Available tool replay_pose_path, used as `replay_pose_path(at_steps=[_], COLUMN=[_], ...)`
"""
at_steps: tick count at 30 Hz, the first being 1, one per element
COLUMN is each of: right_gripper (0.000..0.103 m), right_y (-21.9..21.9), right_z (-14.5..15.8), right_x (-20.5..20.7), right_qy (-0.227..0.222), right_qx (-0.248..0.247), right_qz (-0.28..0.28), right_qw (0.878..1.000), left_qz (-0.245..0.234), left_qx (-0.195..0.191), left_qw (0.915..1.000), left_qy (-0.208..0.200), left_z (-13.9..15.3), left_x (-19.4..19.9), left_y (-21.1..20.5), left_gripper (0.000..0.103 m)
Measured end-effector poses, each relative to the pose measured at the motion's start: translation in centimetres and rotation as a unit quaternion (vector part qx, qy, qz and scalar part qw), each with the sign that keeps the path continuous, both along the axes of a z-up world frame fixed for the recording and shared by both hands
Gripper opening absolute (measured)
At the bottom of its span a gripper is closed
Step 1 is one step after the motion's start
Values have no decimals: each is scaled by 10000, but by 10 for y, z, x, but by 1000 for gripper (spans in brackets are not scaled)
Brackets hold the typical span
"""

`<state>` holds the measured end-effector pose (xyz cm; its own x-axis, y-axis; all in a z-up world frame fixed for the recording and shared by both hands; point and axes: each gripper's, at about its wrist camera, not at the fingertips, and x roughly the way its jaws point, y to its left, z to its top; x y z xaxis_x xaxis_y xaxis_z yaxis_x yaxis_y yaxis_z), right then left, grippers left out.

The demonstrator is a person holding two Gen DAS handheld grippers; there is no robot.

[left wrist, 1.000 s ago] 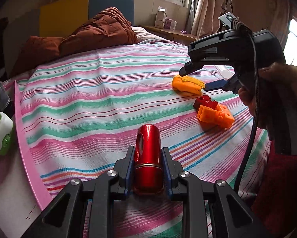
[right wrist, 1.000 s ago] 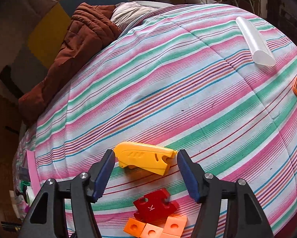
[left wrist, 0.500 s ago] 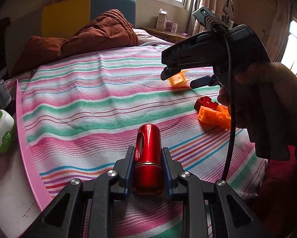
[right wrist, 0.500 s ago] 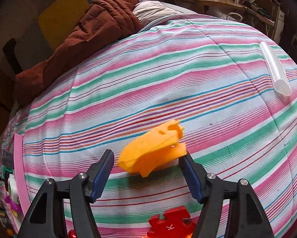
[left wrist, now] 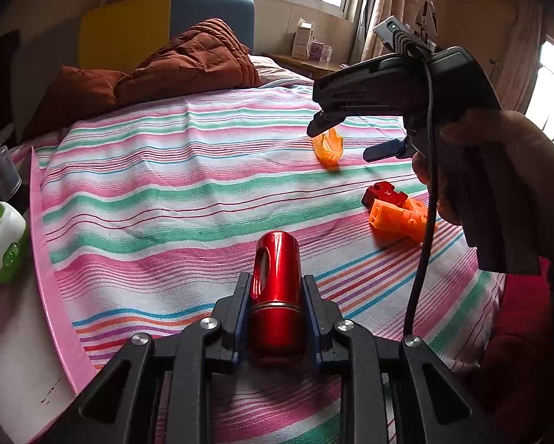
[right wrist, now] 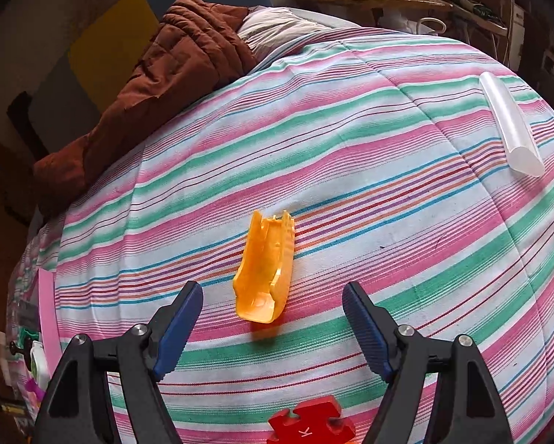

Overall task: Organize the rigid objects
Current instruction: 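Hold the red cylinder with the left tool while the right tool grasps the yellow-orange piece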

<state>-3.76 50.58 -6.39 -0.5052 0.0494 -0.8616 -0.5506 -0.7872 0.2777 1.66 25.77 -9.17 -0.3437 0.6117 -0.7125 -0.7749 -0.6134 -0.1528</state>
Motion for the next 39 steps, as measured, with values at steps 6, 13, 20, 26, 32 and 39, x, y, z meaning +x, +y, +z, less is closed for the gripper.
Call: replay_pose_path(at_steps=[6, 13, 20, 26, 32, 39], right_gripper=[37, 26, 27, 26, 27, 26], right_y=[-11, -30, -29, -36, -38, -46], right_z=[-2, -10, -13, -14, -15, -15], right_x=[-18, -23, -23, -26, -26, -26], right_qy=[-130, -552, -490, -517, -489, -503], right_qx=[421, 980, 1002, 1283, 1340, 1653], right_qz=[276, 787, 911, 1057, 1082, 1215], right_qw=[9986, 9905, 9896, 9847, 9838, 9774], left_qz=[16, 40, 150, 242, 392, 673], left_qx=[-15, -51, -275, -264, -152, -36], left_qw=[10000, 10000, 9993, 9993, 9991, 9977], left_qy=[40, 26, -209, -94, 30, 97], left_z=[0, 1, 10, 29, 51, 70], left_x=[1, 1, -1, 8, 14, 12], left_y=[1, 2, 7, -2, -18, -42], left_gripper=[27, 26, 26, 26, 26, 26])
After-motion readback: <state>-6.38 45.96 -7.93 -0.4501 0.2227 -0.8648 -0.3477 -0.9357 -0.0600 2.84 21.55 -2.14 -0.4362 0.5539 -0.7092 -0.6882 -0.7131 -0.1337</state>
